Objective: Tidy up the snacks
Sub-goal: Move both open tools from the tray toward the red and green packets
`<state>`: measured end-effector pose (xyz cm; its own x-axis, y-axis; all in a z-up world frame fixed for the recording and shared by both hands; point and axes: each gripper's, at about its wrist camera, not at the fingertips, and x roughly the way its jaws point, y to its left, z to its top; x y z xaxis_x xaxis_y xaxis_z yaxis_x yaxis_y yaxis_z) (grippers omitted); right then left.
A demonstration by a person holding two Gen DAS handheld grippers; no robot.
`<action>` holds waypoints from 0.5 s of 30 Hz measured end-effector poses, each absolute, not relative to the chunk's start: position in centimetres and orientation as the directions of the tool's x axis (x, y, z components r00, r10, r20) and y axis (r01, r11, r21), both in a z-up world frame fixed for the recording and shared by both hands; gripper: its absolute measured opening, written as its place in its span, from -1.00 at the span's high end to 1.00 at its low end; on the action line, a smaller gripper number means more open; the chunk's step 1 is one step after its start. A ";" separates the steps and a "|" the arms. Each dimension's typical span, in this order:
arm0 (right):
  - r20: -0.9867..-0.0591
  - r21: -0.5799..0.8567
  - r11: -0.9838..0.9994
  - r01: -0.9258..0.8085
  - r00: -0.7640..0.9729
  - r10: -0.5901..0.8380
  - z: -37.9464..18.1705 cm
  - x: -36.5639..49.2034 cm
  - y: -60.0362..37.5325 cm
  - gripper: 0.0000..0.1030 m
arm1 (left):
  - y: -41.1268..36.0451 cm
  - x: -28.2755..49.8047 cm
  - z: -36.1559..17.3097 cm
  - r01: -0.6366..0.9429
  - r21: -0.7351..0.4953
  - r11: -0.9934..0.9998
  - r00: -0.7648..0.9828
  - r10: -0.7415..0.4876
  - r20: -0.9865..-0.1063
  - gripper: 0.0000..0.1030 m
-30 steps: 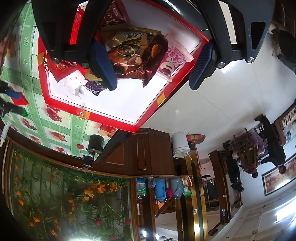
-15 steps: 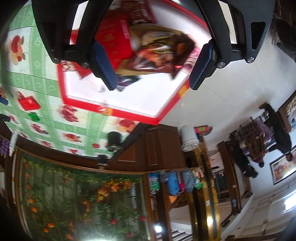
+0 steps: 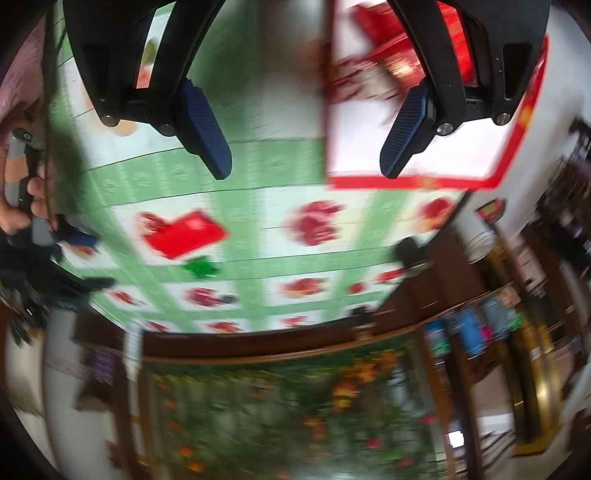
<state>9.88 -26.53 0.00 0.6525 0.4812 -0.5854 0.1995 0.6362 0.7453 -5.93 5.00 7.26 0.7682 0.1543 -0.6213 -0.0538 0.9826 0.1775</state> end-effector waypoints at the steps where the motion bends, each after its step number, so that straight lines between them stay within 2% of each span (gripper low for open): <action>1: -0.585 0.749 0.631 0.202 0.648 0.487 -0.1 9.8 -26.5 -0.45 | 3.9 -5.2 6.9 -0.023 0.193 0.981 0.768 0.141 -0.625 -0.61; 10: -0.568 0.791 0.559 0.249 0.638 0.520 -0.7 9.7 -27.6 -0.45 | -1.9 3.3 4.7 0.171 0.298 0.939 0.760 0.067 -0.647 -0.61; 15: -0.556 0.802 0.542 0.252 0.648 0.521 -0.5 9.7 -28.0 -0.45 | -3.7 7.9 3.6 0.245 0.252 0.936 0.739 -0.012 -0.674 -0.61</action>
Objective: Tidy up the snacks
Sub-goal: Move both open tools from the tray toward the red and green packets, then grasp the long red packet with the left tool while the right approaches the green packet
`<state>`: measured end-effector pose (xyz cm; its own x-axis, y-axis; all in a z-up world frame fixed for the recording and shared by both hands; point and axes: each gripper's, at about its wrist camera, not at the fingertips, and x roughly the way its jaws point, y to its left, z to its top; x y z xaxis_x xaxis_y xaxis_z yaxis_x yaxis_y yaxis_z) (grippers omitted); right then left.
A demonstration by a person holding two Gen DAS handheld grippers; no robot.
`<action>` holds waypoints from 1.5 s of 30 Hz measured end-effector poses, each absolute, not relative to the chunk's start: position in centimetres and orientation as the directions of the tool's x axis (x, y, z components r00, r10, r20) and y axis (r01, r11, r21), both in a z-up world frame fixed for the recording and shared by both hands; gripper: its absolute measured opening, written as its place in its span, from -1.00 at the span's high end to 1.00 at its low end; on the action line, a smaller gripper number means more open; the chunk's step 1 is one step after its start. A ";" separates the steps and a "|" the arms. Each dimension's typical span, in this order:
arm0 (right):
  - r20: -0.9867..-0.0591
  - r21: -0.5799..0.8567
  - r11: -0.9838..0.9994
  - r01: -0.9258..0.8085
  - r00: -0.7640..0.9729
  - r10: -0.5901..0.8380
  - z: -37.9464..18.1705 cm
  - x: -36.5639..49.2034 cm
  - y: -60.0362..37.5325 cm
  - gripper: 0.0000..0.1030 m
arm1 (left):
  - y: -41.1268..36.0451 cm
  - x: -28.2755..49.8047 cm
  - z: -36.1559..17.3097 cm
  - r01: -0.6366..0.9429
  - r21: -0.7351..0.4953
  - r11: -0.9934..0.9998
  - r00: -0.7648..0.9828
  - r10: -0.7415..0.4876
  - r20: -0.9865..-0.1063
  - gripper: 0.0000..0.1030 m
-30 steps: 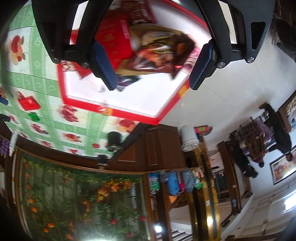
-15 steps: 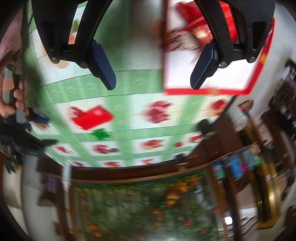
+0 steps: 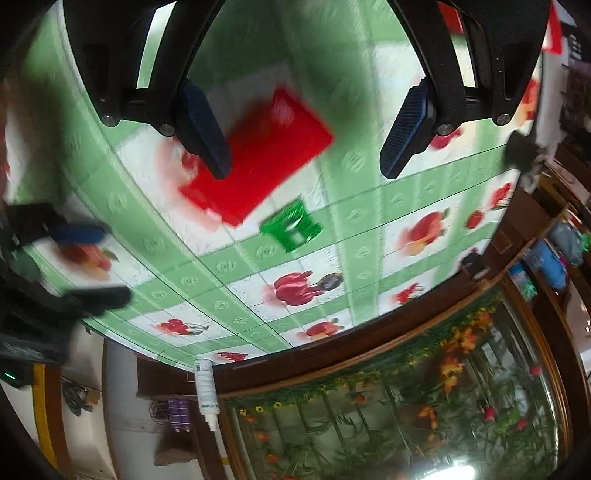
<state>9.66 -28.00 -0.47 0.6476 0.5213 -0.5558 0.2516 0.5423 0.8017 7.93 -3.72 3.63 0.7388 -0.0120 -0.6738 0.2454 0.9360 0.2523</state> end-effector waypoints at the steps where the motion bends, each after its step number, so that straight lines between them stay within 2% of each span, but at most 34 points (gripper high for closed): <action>1: -0.554 0.803 0.540 0.252 0.649 0.521 -0.5 9.6 -28.0 -0.45 | -3.8 8.9 3.3 0.242 0.230 0.943 0.733 -0.022 -0.680 -0.61; 7: -0.555 0.801 0.544 0.248 0.647 0.523 -0.4 9.8 -27.6 -0.45 | -4.2 12.3 1.4 0.194 0.118 0.974 0.692 -0.051 -0.720 -0.62; 16: -0.570 0.785 0.573 0.237 0.638 0.518 -0.3 10.0 -26.8 -0.45 | -5.1 10.5 0.4 0.269 0.021 0.963 0.603 -0.151 -0.784 -0.62; 18: -0.576 0.779 0.581 0.238 0.637 0.512 -0.4 10.0 -26.7 -0.45 | -5.2 9.7 0.3 0.300 -0.007 0.954 0.588 -0.191 -0.786 -0.45; 20: -0.581 0.775 0.589 0.230 0.628 0.519 -0.4 10.1 -26.3 -0.45 | -5.7 8.4 0.6 0.344 0.011 0.939 0.572 -0.201 -0.796 -0.33; 27: -0.601 0.734 0.664 0.140 0.589 0.540 0.7 10.6 -24.3 -0.45 | -3.2 1.9 0.7 0.304 -0.009 0.953 0.514 -0.172 -0.840 -0.32; 30: -0.595 0.724 0.686 0.073 0.570 0.566 1.3 10.6 -22.6 -0.45 | -0.7 -2.3 0.9 0.240 -0.039 0.970 0.506 -0.159 -0.847 -0.31; 34: -0.624 0.638 0.769 -0.026 0.568 0.537 2.5 11.8 -18.9 -0.45 | 1.9 -6.1 1.5 0.175 -0.081 0.981 0.506 -0.160 -0.847 -0.31; 38: -0.694 0.567 0.823 -0.024 0.525 0.493 2.2 15.4 -15.3 -0.45 | 3.6 -10.2 3.5 0.176 -0.086 0.981 0.564 -0.172 -0.808 -0.31; 41: -0.764 0.464 0.886 0.005 0.508 0.397 1.2 17.8 -13.2 -0.45 | 4.4 -12.6 4.5 0.204 -0.058 0.977 0.601 -0.172 -0.780 -0.35; 45: -0.802 0.322 0.946 -0.047 0.518 0.298 1.4 18.5 -9.5 -0.45 | 6.1 -14.1 4.7 0.198 -0.025 0.980 0.621 -0.145 -0.771 -0.36</action>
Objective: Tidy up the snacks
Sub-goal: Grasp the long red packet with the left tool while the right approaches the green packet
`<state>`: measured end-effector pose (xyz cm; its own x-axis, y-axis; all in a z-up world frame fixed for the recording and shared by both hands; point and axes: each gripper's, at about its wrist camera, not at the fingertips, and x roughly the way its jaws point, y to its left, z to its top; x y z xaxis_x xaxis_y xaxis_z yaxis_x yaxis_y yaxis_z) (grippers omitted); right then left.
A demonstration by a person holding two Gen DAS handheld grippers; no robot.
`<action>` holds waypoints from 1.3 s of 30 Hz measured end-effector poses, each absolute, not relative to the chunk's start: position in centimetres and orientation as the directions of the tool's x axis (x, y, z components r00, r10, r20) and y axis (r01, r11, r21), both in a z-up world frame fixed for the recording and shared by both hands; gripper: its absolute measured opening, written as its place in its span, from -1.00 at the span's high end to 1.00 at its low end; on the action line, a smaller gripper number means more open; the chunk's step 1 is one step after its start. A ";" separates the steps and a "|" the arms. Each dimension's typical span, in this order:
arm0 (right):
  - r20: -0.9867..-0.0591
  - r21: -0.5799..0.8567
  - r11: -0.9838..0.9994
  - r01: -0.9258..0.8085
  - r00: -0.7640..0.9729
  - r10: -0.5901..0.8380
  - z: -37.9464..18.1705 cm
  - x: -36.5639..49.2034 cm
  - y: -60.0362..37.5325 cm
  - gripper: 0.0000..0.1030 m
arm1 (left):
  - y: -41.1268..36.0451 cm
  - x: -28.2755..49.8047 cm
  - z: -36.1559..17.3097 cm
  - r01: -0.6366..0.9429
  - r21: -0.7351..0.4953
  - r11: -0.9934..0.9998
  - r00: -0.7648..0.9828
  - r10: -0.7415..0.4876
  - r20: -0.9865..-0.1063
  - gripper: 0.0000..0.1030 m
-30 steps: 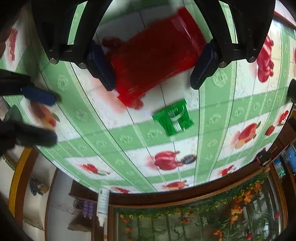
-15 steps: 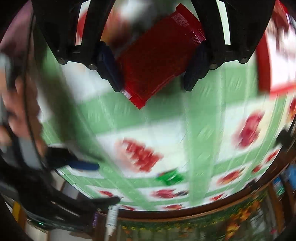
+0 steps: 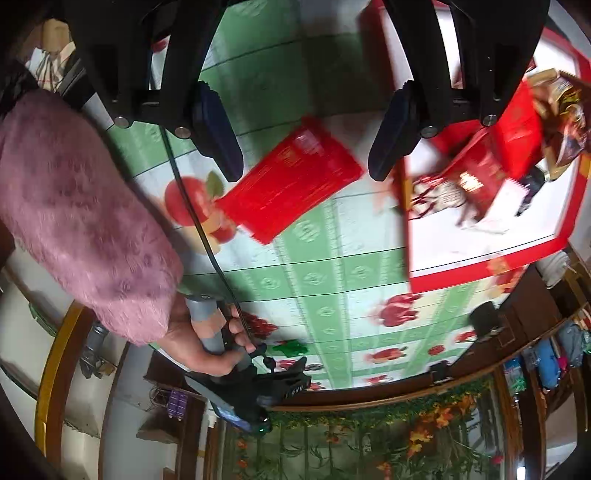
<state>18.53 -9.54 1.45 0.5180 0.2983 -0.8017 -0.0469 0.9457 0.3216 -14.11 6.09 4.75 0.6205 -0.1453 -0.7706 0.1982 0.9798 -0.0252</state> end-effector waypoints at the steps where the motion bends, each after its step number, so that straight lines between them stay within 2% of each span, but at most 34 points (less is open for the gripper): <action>1: -0.818 0.246 0.967 -0.058 0.523 0.240 1.5 18.3 -8.5 -0.44 | 6.4 -13.9 4.7 0.196 -0.035 0.980 0.618 -0.151 -0.771 -0.36; 2: -0.829 0.180 0.981 -0.066 0.527 0.188 1.4 18.2 -7.7 -0.33 | 6.8 -13.7 4.6 0.194 -0.045 0.980 0.615 -0.157 -0.773 -0.36; 3: -0.834 0.072 0.994 -0.077 0.543 0.102 1.2 17.8 -6.7 -0.01 | 7.0 -13.5 4.5 0.188 -0.052 0.981 0.614 -0.159 -0.773 -0.36; 4: -0.824 -0.021 0.996 -0.086 0.566 0.032 1.1 17.3 -5.9 0.19 | 7.1 -13.2 4.5 0.186 -0.059 0.981 0.612 -0.162 -0.774 -0.36; 5: -0.816 -0.040 0.995 -0.094 0.577 0.022 1.0 16.8 -5.8 0.21 | 7.2 -13.1 4.4 0.192 -0.061 0.979 0.611 -0.168 -0.774 -0.36; 9: -0.833 0.053 0.996 -0.070 0.546 0.083 1.1 15.2 -9.2 0.22 | 7.1 -13.3 4.3 0.223 -0.034 0.974 0.610 -0.167 -0.774 -0.36; 15: -0.840 0.291 0.938 -0.189 0.419 0.345 1.7 9.1 -14.7 0.22 | 6.5 -12.4 3.8 0.311 0.066 0.948 0.576 -0.133 -0.807 -0.36; 19: -0.757 0.514 0.821 -0.249 0.319 0.571 0.9 4.6 -19.0 0.22 | 5.6 -11.4 3.8 0.367 0.132 0.921 0.577 -0.115 -0.808 -0.51; 22: -0.709 0.602 0.764 -0.232 0.284 0.645 0.3 3.2 -21.4 0.22 | 4.7 -10.0 3.1 0.454 0.123 0.883 0.511 -0.145 -0.847 -0.55; 25: -0.687 0.640 0.742 -0.199 0.284 0.669 0.2 3.5 -22.4 0.22 | 4.0 -9.3 2.2 0.506 0.152 0.849 0.476 -0.128 -0.870 -0.56; 31: -0.688 0.642 0.737 -0.214 0.264 0.676 0.4 3.3 -21.7 0.22 | 3.0 -7.9 1.1 0.583 0.135 0.801 0.402 -0.140 -0.905 -0.58; 39: -0.688 0.641 0.737 -0.213 0.268 0.675 0.1 3.5 -21.3 0.21 | 3.8 -7.7 0.7 0.562 0.013 0.827 0.358 -0.229 -0.905 -0.57</action>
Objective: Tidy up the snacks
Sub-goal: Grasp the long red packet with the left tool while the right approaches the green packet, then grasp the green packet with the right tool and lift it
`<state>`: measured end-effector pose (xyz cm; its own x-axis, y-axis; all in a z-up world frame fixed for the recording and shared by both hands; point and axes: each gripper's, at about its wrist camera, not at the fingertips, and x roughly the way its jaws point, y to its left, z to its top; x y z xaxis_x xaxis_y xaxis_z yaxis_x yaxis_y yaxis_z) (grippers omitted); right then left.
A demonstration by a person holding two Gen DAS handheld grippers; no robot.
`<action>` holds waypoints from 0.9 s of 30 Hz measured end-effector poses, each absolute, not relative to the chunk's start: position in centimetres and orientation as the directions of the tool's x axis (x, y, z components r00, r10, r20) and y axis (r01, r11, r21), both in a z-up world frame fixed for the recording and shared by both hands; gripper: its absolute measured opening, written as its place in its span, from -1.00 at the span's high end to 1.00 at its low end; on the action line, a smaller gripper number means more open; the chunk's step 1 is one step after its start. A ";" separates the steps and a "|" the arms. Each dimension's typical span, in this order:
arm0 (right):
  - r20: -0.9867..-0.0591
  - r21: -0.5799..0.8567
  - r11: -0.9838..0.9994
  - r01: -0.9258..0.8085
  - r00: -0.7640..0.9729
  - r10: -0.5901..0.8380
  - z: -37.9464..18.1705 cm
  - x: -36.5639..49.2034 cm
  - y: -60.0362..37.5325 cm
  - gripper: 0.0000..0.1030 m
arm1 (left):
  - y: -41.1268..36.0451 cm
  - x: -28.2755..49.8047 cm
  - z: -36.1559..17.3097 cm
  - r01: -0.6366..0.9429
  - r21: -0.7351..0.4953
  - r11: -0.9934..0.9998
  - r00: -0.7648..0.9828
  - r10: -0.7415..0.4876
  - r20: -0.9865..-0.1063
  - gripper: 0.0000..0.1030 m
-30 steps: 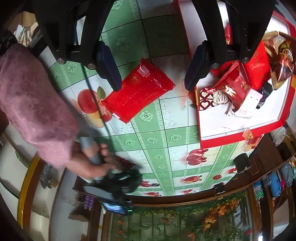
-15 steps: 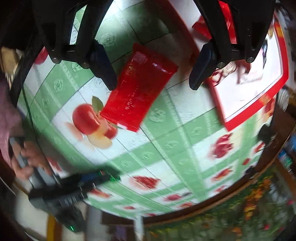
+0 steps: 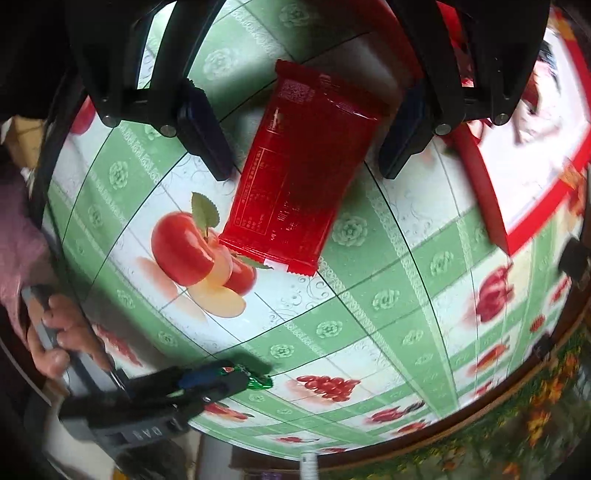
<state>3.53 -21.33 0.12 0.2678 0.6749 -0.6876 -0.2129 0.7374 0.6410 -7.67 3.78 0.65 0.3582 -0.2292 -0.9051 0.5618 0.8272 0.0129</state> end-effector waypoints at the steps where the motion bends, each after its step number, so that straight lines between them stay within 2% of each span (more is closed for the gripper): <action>1: -0.688 0.639 0.739 -0.215 0.269 0.674 0.1 3.6 -21.2 0.21 | 3.9 -7.7 0.7 0.544 0.006 0.839 0.370 -0.233 -0.899 -0.54; 3: -0.691 0.631 0.743 -0.223 0.272 0.669 0.1 3.6 -21.0 0.21 | 3.9 -8.1 0.9 0.535 0.004 0.845 0.393 -0.245 -0.886 -0.10; 5: -0.695 0.621 0.748 -0.236 0.277 0.664 0.2 3.5 -20.9 0.21 | 3.5 -8.9 1.0 0.518 0.008 0.855 0.417 -0.244 -0.875 0.04; 10: -0.698 0.600 0.759 -0.253 0.298 0.651 0.3 3.3 -20.3 0.21 | 3.1 -10.3 1.0 0.444 0.014 0.896 0.475 -0.222 -0.852 0.06; 17: -0.696 0.578 0.759 -0.300 0.304 0.650 0.6 2.2 -17.3 0.23 | 5.1 -12.2 4.1 0.313 -0.085 0.946 0.593 -0.265 -0.760 0.07; 22: -0.643 0.588 0.705 -0.396 0.301 0.705 2.0 0.7 -12.7 0.41 | 8.5 -14.1 6.6 0.197 -0.095 0.976 0.685 -0.206 -0.699 0.07; 24: -0.625 0.575 0.691 -0.439 0.309 0.717 2.7 -0.1 -10.4 0.68 | 10.8 -14.9 7.4 0.145 -0.111 0.983 0.711 -0.182 -0.679 0.07; 27: -0.657 0.518 0.741 -0.427 0.355 0.665 2.9 -0.6 -8.0 0.73 | 13.1 -15.5 7.9 0.084 -0.092 0.992 0.733 -0.124 -0.669 0.07</action>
